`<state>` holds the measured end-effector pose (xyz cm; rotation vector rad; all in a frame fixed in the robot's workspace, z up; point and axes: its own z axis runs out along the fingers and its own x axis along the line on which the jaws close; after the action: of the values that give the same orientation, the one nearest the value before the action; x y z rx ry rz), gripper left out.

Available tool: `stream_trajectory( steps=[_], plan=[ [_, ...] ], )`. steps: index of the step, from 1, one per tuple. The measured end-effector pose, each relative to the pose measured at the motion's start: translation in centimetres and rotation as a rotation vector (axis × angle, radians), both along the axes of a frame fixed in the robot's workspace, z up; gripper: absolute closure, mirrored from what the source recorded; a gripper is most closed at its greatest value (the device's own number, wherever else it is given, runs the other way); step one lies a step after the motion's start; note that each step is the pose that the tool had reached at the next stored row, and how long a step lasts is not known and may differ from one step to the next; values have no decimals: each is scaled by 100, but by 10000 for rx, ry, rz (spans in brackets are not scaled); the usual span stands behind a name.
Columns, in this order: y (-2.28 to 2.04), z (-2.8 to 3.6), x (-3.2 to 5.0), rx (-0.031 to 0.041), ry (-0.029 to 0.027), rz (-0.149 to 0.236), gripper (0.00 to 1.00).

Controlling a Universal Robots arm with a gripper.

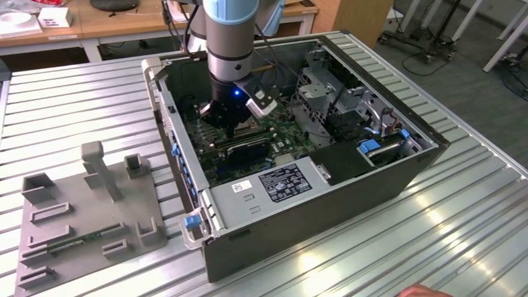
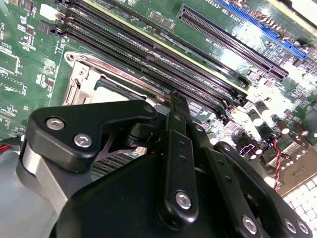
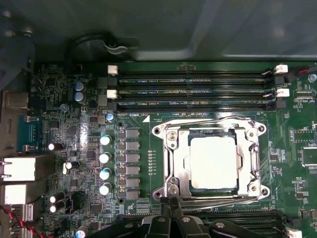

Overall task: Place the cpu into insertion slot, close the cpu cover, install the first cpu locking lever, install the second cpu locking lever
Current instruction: 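Install the second cpu locking lever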

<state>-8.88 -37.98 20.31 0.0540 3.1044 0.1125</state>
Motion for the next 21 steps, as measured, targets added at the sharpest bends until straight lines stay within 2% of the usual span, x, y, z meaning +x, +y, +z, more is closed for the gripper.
stream_trajectory(
  steps=[21],
  plan=[
    [4,-28,-2,14,0,0,89]
  ],
)
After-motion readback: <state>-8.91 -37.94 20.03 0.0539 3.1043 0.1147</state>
